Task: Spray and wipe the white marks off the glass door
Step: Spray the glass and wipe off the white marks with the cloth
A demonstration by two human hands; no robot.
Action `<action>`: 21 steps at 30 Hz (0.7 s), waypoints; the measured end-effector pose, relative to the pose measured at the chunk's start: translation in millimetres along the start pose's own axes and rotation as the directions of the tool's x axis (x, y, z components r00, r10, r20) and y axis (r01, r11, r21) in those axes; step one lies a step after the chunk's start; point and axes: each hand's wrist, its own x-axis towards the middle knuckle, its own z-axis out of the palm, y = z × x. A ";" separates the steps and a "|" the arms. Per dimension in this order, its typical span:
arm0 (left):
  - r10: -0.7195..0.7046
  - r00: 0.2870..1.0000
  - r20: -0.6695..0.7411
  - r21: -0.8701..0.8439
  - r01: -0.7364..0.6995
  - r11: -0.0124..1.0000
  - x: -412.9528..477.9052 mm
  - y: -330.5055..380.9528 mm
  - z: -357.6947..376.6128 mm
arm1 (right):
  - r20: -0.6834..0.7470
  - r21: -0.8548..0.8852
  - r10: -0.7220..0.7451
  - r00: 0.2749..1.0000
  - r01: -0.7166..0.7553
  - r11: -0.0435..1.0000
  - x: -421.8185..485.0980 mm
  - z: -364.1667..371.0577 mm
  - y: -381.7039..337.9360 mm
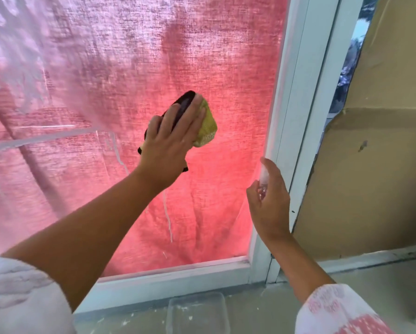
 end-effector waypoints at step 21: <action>-0.058 0.997 -0.058 -0.259 0.041 0.965 8.7 25.7 9.1 | -0.292 0.006 0.223 0.930 -0.231 0.973 -6.1 47.8 -9.7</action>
